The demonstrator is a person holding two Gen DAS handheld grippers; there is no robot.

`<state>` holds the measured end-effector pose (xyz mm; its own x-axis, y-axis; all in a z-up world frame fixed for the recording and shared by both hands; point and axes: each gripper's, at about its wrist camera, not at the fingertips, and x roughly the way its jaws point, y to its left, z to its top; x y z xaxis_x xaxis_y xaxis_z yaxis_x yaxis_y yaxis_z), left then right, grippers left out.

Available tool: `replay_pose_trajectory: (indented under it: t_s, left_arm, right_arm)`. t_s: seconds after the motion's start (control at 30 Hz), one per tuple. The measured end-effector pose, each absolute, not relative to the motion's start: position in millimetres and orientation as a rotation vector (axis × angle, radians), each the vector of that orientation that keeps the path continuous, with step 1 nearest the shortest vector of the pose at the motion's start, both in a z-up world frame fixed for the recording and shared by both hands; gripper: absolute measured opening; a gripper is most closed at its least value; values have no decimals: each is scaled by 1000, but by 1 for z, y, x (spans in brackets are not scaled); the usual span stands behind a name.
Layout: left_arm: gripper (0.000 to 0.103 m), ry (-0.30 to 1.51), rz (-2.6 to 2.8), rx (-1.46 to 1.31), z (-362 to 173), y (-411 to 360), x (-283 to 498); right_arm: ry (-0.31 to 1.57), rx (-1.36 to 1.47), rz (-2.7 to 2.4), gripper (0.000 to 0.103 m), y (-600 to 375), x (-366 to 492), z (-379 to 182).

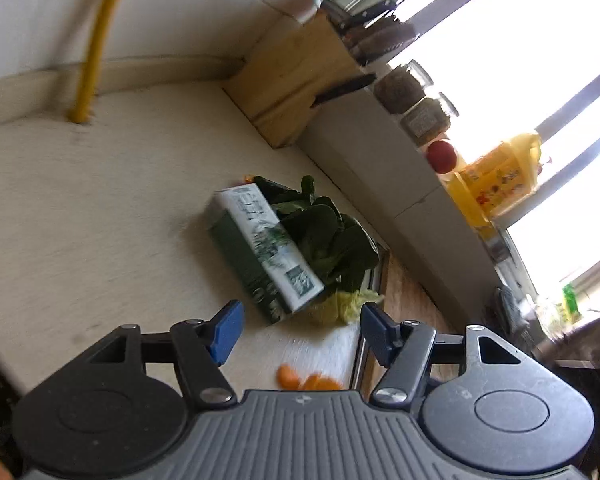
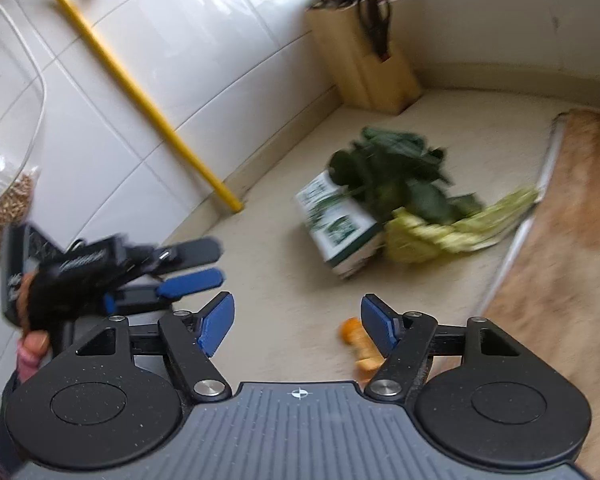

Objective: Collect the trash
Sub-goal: 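Move both open tools back over the vegetables and milk carton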

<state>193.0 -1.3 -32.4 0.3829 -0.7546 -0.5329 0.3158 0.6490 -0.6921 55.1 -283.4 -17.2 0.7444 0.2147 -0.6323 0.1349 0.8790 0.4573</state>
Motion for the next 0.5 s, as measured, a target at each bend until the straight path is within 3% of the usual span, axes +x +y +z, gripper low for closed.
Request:
replay_pose_trajectory:
  t_s: [0.3,0.5]
  left_arm:
    - [61,996,-613,-502,-50,-84,231]
    - [70,943,-585,-412,-44,-107,236]
  right_arm:
    - [721,478,27,79,-342,45,-21]
    - [723,504,45,80,-372,48,-31]
